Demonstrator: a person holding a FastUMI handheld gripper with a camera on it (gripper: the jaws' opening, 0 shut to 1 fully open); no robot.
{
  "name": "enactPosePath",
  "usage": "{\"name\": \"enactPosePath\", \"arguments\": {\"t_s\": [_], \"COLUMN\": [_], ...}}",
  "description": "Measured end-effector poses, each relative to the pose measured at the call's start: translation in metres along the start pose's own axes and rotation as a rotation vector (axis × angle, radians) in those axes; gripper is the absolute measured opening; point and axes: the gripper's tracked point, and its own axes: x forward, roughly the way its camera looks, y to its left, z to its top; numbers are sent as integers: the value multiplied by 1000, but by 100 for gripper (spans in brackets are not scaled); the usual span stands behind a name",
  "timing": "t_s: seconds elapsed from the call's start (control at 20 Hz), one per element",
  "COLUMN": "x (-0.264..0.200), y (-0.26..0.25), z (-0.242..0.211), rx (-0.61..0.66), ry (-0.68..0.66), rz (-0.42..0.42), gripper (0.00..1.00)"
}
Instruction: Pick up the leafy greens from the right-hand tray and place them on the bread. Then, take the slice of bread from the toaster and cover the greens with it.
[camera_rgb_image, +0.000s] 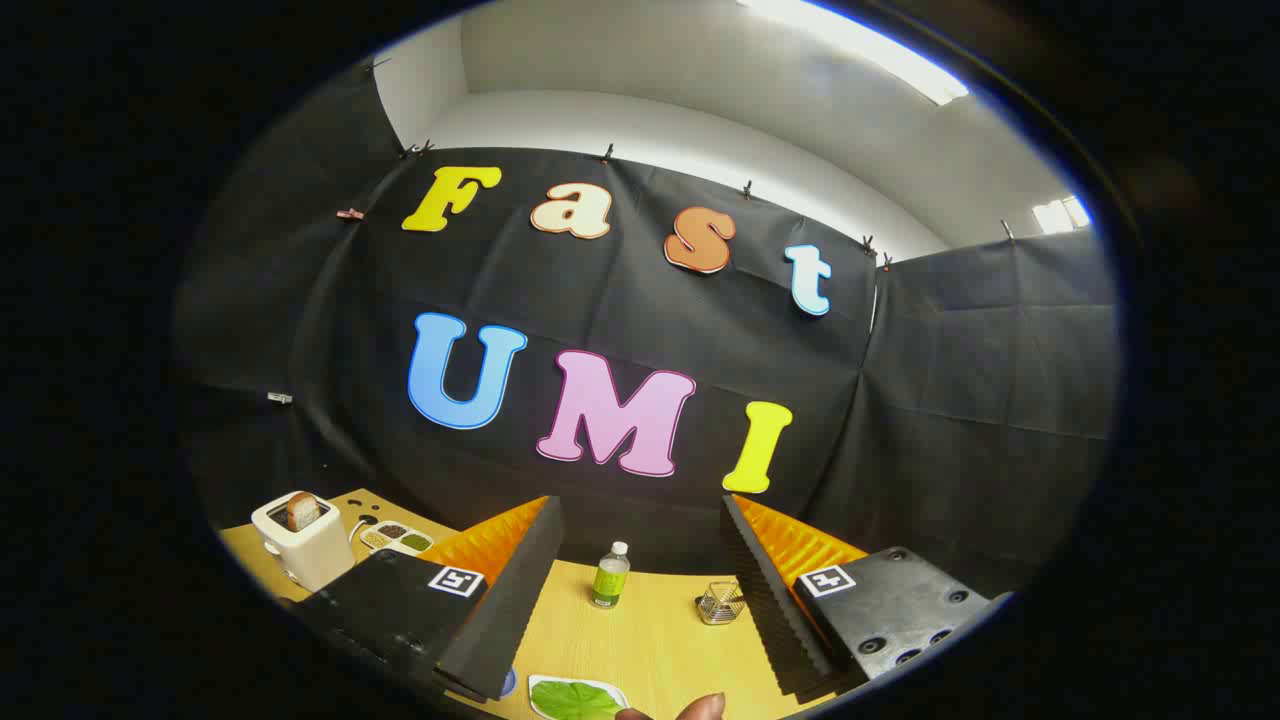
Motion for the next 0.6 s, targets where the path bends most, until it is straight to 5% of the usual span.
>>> {"name": "enactPosePath", "arguments": {"t_s": [0.6], "x": [-3], "y": [-2], "z": [-5], "rx": [-6], "ry": [63], "rz": [-22], "gripper": [98]}}
